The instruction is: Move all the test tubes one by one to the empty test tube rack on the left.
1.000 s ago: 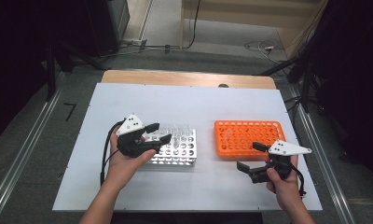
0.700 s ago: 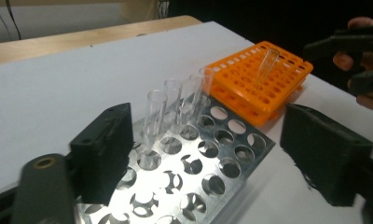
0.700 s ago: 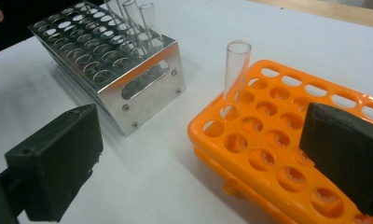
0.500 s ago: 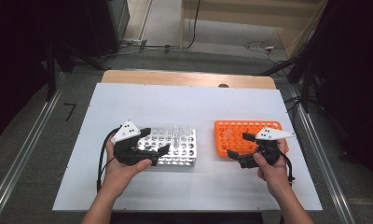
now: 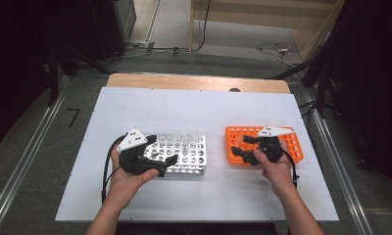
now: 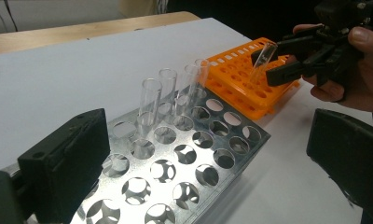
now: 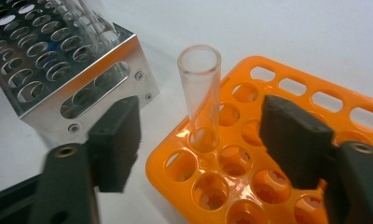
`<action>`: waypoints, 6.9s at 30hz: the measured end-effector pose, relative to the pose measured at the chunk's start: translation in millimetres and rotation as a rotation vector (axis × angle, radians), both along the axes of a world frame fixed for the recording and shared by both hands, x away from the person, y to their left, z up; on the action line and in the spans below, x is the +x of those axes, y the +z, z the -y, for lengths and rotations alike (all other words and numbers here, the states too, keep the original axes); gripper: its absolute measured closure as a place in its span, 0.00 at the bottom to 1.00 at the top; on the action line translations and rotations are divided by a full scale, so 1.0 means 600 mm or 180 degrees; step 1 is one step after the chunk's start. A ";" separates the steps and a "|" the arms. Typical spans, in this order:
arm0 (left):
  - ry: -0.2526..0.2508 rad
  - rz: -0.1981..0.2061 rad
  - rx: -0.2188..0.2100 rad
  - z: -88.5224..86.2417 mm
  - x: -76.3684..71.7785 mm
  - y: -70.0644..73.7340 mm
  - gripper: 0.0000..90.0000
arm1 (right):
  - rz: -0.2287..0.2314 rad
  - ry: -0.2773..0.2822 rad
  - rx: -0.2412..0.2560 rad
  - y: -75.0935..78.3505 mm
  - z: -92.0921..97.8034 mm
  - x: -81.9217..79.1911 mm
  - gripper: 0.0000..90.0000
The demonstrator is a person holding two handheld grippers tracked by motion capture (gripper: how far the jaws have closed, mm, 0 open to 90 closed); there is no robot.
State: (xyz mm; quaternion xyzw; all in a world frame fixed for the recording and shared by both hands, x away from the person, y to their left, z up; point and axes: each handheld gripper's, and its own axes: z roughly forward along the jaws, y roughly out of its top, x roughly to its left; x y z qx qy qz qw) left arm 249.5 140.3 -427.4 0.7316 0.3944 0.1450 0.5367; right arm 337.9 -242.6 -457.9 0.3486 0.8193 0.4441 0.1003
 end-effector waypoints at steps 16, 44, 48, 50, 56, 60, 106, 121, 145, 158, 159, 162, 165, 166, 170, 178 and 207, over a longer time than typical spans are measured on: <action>-0.0057 -0.0028 0.0071 0.014 -0.001 -0.011 0.00 | 0.0043 -0.0120 -0.0039 -0.022 -0.002 0.001 0.74; -0.0037 -0.0038 0.0076 0.017 -0.003 -0.011 0.00 | 0.0283 -0.0367 -0.0130 -0.029 -0.036 -0.007 0.81; -0.0035 -0.0035 0.0077 0.017 -0.003 -0.011 0.00 | 0.0323 -0.0375 -0.0114 -0.026 -0.034 -0.009 0.82; -0.0040 -0.0032 0.0077 0.017 -0.003 -0.011 0.00 | 0.0341 -0.0363 -0.0056 -0.023 -0.029 -0.009 0.82; -0.0030 -0.0033 0.0071 0.015 -0.003 -0.010 0.00 | 0.0342 -0.0351 0.0011 -0.018 -0.024 -0.011 0.82; -0.0026 -0.0026 0.0066 0.014 -0.004 -0.009 0.00 | 0.0399 -0.0341 0.0079 -0.009 -0.018 -0.014 0.82; -0.0283 0.0166 -0.0018 0.038 -0.027 0.030 0.07 | 0.0374 0.0679 0.0316 0.079 -0.085 -0.109 0.82; -0.0776 0.0307 -0.0221 0.084 -0.047 0.044 0.41 | 0.0308 0.1009 0.0222 0.071 -0.134 -0.136 0.82; -0.0982 0.0331 -0.0111 0.118 -0.051 0.036 0.84 | 0.0233 0.1237 0.0190 0.065 -0.166 -0.155 0.82; -0.0782 0.0365 -0.0178 0.096 -0.039 0.040 0.85 | 0.0171 0.1379 0.0188 0.058 -0.152 -0.150 0.43; -0.0752 0.0361 -0.0184 0.094 -0.037 0.040 0.85 | 0.0171 0.1379 0.0188 0.058 -0.152 -0.150 0.43; -0.0692 0.0373 -0.0182 0.086 -0.031 0.041 0.85 | 0.0183 0.1366 0.0213 0.055 -0.143 -0.146 0.30; -0.0649 0.0402 -0.0189 0.077 -0.024 0.044 0.85 | 0.0192 0.1304 0.0239 0.055 -0.133 -0.142 0.19; -0.0631 0.0404 -0.0197 0.074 -0.022 0.045 0.85 | 0.0185 0.1276 0.0234 0.056 -0.128 -0.140 0.16; -0.0562 0.0423 -0.0194 0.061 -0.013 0.051 0.85 | 0.0178 0.1162 0.0266 0.055 -0.106 -0.133 0.09; -0.0471 0.0458 -0.0188 0.038 0.006 0.055 0.85 | 0.0167 0.0950 0.0253 0.047 -0.051 -0.132 0.00; 0.0151 0.0444 -0.0194 -0.030 0.088 0.057 0.85 | 0.0270 0.0386 0.0262 0.039 0.084 -0.137 0.00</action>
